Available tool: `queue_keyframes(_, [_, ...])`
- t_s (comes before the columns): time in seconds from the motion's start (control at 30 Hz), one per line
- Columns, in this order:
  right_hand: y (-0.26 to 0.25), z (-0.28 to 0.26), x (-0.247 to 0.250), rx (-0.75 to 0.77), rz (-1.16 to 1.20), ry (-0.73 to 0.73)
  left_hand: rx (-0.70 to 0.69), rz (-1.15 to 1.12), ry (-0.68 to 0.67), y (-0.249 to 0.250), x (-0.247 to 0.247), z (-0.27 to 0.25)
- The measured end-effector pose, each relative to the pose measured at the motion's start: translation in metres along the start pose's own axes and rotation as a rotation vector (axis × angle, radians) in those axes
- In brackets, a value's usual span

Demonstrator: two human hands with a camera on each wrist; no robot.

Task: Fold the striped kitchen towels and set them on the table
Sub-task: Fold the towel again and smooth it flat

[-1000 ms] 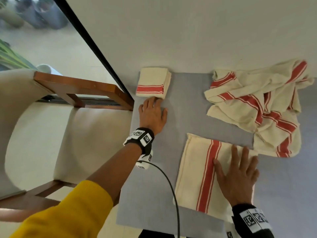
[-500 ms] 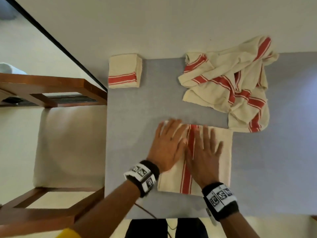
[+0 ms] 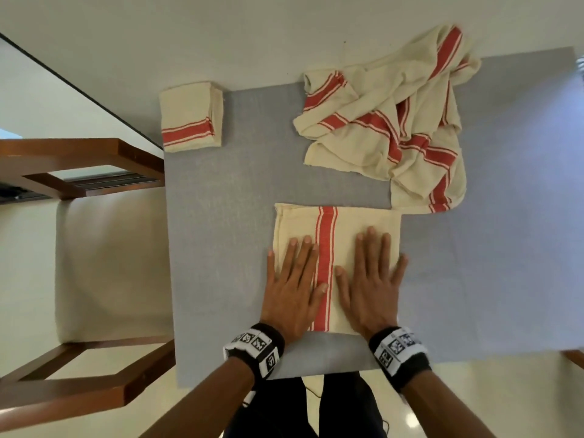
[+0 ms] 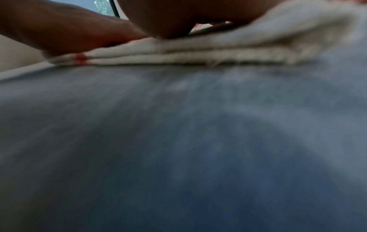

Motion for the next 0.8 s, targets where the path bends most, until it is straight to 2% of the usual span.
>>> queue_keyframes(0.1, [-0.004, -0.024, 0.0, 0.073, -0.034, -0.022, 0.015, 0.033, -0.004, -0.014, 0.001, -0.007])
queue_keyframes(0.3, [0.052, -0.039, 0.011, -0.135, 0.038, 0.003, 0.093, 0.008, 0.016, -0.027, 0.004, -0.01])
queue_keyframes(0.47, [0.062, -0.029, 0.034, -0.217, 0.208, 0.05, 0.141, -0.071, 0.039, -0.027, 0.006, -0.006])
queue_keyframes(0.53, [0.062, -0.021, 0.043, -0.322, 0.368, 0.049, 0.164, -0.143, 0.071, -0.027, 0.012, -0.002])
queue_keyframes(0.63, [0.068, -0.014, 0.05, -0.625, 0.638, 0.007, 0.161, -0.175, 0.093, -0.026, 0.019, -0.001])
queue_keyframes(0.7, [0.074, -0.01, 0.046, -0.789, 0.726, -0.024, 0.171, -0.161, 0.111, -0.023, 0.024, 0.0])
queue_keyframes(0.8, [0.086, -0.001, 0.038, -0.934, 0.873, -0.058, 0.121, -0.172, 0.168, -0.001, 0.037, 0.005])
Point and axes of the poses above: each hand's wrist, its own z-axis towards the middle knuckle, its own x-axis out of the back of the hand, y = z × x, the point moved 9 cm from there along z, towards the middle knuckle, and after that the axes turned 15 degrees about y, right-handed, at the moved point
